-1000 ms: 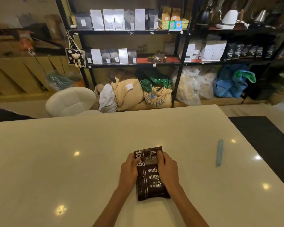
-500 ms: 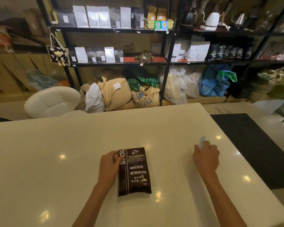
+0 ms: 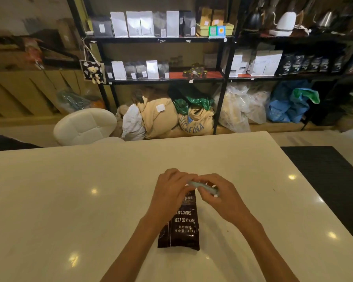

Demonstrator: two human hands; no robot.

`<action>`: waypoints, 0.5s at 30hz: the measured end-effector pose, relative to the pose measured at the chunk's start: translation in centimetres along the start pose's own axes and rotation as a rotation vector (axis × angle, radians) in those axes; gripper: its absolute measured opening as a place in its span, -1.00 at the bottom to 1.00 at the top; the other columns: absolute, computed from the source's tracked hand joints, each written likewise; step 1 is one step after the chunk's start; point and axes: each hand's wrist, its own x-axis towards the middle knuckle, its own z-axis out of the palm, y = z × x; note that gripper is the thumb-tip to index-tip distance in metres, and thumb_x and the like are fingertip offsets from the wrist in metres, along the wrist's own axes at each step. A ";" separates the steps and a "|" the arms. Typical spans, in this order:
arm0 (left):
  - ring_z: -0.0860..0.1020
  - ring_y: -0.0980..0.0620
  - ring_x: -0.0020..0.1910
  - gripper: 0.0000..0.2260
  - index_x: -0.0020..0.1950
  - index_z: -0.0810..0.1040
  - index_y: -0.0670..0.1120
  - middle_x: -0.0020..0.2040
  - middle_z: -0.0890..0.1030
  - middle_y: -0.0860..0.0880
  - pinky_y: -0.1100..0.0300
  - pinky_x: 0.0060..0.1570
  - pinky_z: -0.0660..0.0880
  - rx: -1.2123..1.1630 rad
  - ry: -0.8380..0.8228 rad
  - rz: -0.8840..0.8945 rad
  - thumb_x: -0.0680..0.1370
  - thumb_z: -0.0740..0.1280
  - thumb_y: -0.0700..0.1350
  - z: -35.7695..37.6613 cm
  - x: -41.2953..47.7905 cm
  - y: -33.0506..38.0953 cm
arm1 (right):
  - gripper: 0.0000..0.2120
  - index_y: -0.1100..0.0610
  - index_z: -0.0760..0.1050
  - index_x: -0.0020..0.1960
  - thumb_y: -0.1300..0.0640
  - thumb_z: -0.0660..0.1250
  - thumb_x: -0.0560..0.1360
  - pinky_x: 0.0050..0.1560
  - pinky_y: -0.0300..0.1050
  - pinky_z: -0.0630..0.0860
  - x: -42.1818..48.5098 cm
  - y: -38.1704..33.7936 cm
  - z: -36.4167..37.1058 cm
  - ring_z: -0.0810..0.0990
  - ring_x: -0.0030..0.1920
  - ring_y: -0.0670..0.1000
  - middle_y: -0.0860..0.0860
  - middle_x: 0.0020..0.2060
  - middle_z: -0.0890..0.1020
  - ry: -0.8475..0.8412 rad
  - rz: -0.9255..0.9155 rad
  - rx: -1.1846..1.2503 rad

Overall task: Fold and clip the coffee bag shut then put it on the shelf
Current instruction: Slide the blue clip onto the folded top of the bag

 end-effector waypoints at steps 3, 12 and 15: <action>0.56 0.08 -0.15 -0.83 0.11 0.64 -0.04 -0.07 0.70 0.02 0.21 -0.16 0.47 -0.211 0.009 -0.258 0.60 0.30 -0.06 -0.7 0.4 1.4 | -0.84 0.02 0.61 0.05 0.20 0.44 0.50 -0.22 -0.28 0.58 0.8 -1.5 -0.6 0.65 -0.17 -0.14 -0.13 -0.12 0.70 0.179 0.109 0.379; 0.62 0.24 0.11 -0.74 0.33 0.46 0.07 0.15 0.64 0.19 0.25 0.07 0.59 -0.578 -0.071 -0.560 0.65 0.23 -0.08 0.1 0.8 4.5 | -0.84 -0.04 0.57 0.11 0.00 0.35 0.55 -0.06 -0.32 0.54 2.0 -1.7 0.6 0.64 -0.06 -0.13 -0.18 -0.05 0.67 0.230 -0.061 -0.103; 0.68 0.10 0.00 -0.82 0.19 0.60 -0.01 0.05 0.70 0.08 0.22 -0.05 0.64 -0.730 0.091 -0.638 0.62 0.30 -0.14 -0.5 1.5 3.9 | -0.75 0.11 0.61 0.18 0.08 0.40 0.53 -0.02 -0.08 0.54 2.0 -0.8 0.3 0.63 -0.01 0.06 0.04 0.04 0.69 0.199 -0.145 -0.416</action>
